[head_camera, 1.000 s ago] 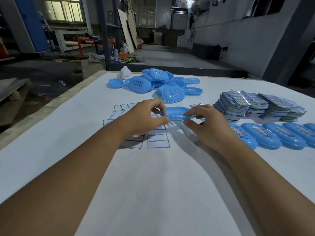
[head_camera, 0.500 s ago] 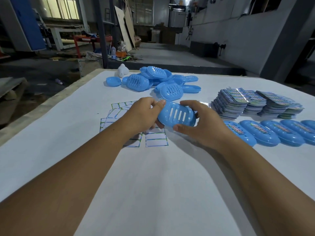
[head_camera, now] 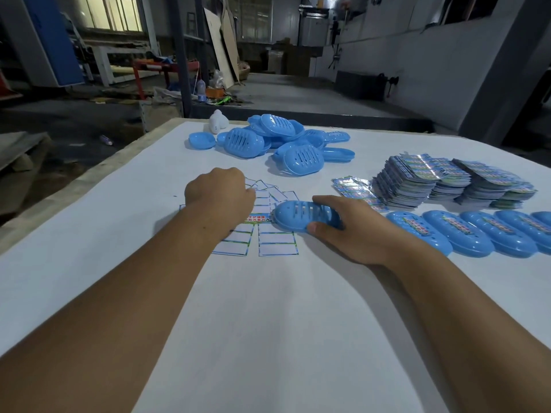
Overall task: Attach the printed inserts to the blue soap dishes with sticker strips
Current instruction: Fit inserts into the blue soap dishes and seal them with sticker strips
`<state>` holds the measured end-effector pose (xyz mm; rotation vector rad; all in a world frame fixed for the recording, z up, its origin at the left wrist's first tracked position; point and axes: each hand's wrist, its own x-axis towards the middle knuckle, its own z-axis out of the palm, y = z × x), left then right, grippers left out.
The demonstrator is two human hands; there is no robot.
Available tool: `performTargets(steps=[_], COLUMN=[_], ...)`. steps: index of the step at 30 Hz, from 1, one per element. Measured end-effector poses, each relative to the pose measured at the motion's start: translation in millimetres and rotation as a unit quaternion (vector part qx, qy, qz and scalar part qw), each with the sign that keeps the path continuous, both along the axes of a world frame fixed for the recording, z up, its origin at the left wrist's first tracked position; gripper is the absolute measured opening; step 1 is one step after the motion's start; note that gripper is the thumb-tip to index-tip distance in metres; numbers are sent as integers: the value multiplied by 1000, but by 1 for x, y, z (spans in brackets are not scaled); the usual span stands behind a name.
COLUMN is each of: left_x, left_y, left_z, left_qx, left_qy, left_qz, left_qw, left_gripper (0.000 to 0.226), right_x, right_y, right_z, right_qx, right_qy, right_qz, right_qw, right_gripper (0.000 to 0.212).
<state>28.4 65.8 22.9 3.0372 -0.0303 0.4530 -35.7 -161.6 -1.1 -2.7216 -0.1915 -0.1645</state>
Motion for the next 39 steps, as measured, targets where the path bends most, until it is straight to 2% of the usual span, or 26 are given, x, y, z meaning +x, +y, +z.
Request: performTargets(steps=[5, 11, 16, 22, 25, 27, 29, 31, 33, 36, 39], left_x=[-1, 2, 7, 9, 10, 11, 9, 10, 7, 0, -6], left_y=[0, 1, -1, -2, -4, -5, -5, -8, -13, -25, -33], left_z=[-4, -5, -16, -17, -13, -9, -5, -3, 0, 2, 0], left_qx=[-15, -70, -89, -266, -327, -411, -505, -551, -591, -653, -655], left_qy=[38, 41, 47, 70, 66, 71, 78, 77, 83, 129, 167], left_qz=[-11, -13, -41, -53, -44, -33, -44, -71, -108, -164, -191], left_qw=[999, 997, 994, 960, 942, 908, 858, 828, 795, 728, 712], left_gripper=[55, 56, 81, 76, 73, 63, 46, 22, 9, 10, 13], right_x=[1, 0, -1, -2, -3, -4, -5, -6, -6, -5, -4], right_y=[2, 1, 2, 3, 4, 4, 5, 7, 10, 17, 22], right_z=[0, 0, 1, 3, 4, 4, 4, 3, 4, 8, 11], right_qx=[-24, -12, -12, -9, -6, 4, 17, 36, 88, 220, 319], right_qy=[19, 19, 19, 27, 25, 17, 2, -26, -66, -93, -90], right_qz=[2, 0, -1, -4, -6, -4, -5, -12, -25, -23, -7], right_qw=[1000, 1000, 1000, 1000, 1000, 1000, 1000, 999, 994, 971, 944], right_gripper=[63, 63, 63, 64, 63, 62, 62, 62, 56, 40, 22])
